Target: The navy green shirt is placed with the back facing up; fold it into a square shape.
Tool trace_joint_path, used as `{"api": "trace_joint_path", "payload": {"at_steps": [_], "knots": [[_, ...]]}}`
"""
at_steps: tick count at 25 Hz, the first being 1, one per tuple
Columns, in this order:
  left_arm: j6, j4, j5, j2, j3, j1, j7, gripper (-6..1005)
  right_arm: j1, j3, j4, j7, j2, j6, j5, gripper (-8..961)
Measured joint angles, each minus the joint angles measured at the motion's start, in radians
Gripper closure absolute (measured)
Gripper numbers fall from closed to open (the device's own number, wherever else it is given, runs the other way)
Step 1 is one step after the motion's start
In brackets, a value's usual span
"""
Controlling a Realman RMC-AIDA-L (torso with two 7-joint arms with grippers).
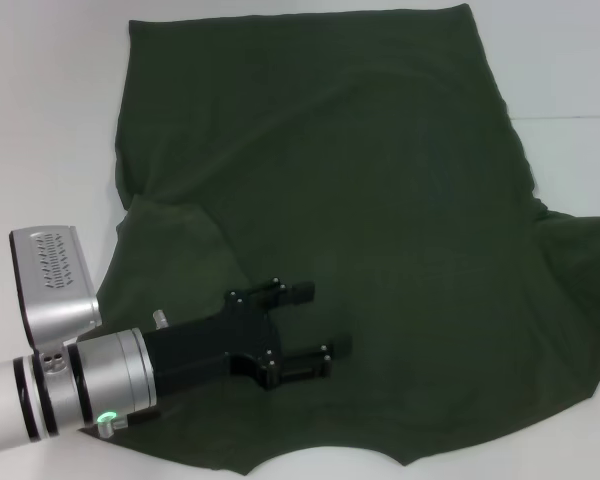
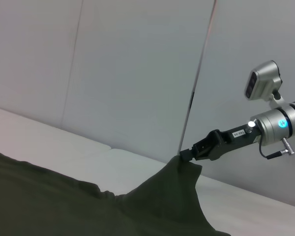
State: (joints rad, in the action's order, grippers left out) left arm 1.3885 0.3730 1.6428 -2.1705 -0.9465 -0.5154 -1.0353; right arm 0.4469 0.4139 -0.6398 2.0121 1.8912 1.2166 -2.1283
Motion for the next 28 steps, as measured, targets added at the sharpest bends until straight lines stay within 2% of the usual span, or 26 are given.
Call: {"api": "trace_joint_path", "payload": {"at_steps": [9,13,16,21,24,28], "knots": [[-0.005,0.004,0.000,0.000,0.000,-0.007,-0.001,153,0.060,0.027,0.003,-0.002,-0.001,0.008,-0.001,954],[-0.014,0.004,0.000,0.000,0.004,-0.007,-0.005,154,0.103,0.094,0.004,0.011,0.003,0.015,-0.001,953],[-0.014,0.004,0.000,0.000,0.016,-0.007,-0.005,154,0.146,0.152,0.009,0.027,0.013,0.018,-0.001,944],[-0.014,0.004,0.000,0.000,0.032,-0.008,-0.006,154,0.226,0.228,0.052,0.043,0.043,-0.019,-0.001,920],[-0.014,0.003,0.000,0.000,0.039,-0.008,-0.006,154,0.265,0.272,0.072,0.053,0.073,-0.064,0.000,906],[-0.015,0.002,0.000,0.000,0.040,-0.008,-0.006,154,0.281,0.306,0.052,0.049,0.110,-0.077,0.006,874]]}}
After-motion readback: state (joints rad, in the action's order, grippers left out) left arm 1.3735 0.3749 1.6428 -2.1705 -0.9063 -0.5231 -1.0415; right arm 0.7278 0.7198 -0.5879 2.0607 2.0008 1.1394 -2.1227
